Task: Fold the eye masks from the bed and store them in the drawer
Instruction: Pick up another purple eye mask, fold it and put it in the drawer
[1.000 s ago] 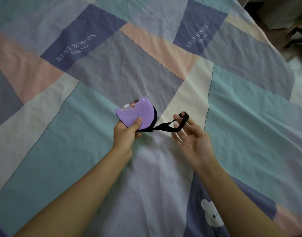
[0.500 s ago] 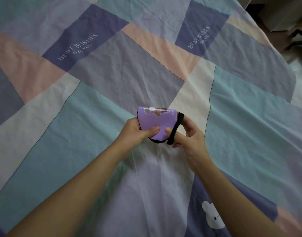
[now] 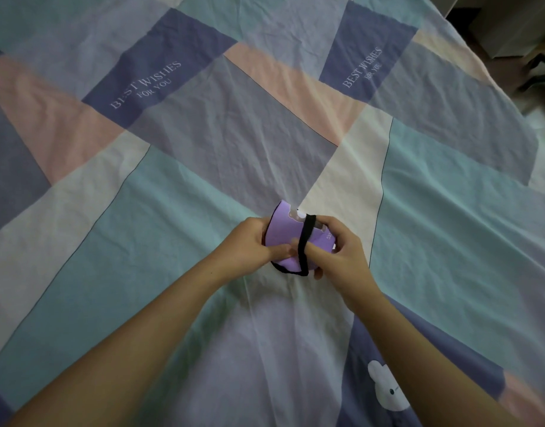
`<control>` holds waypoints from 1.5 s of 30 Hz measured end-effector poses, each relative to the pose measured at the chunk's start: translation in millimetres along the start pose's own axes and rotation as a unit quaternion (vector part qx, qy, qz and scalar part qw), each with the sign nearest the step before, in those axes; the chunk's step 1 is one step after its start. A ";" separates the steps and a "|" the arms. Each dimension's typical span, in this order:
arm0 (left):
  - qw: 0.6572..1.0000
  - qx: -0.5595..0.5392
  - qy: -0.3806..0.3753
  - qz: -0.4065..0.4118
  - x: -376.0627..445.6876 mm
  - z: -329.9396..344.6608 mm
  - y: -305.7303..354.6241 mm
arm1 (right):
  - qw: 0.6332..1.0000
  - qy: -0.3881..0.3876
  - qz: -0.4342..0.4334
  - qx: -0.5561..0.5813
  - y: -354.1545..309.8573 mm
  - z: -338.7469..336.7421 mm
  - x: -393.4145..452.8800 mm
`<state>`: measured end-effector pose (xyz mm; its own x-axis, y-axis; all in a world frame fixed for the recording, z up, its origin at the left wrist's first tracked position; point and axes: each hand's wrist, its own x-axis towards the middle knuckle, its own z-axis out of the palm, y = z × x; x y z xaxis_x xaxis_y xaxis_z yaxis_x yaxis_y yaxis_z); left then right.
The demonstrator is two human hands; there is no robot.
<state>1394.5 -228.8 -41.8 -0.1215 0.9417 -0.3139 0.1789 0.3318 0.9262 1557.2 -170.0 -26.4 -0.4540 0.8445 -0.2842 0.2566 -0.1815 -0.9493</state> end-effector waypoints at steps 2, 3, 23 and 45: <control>0.999 -0.041 -0.004 0.002 -1.5 1.5 -0.3 | 1.000 0.005 0.016 0.022 2.0 -1.3 1.5; 0.998 -0.065 -0.001 0.000 -2.2 2.5 0.4 | 0.999 0.008 0.025 0.031 3.2 -0.8 2.5; 0.988 0.018 0.143 0.063 -85.6 -29.4 124.9 | 0.916 -0.247 -0.234 -0.210 -144.9 -15.9 -50.2; 0.665 0.591 0.419 -0.182 -589.4 -227.5 331.6 | 0.737 -0.411 -0.506 -0.180 -490.9 210.5 -297.0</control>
<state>1303.2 -686.6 497.9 -0.7788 0.5902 0.2124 0.5720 0.8072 -0.1455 1386.5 -437.8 495.7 -0.8932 -0.1618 0.4194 -0.4262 0.6018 -0.6754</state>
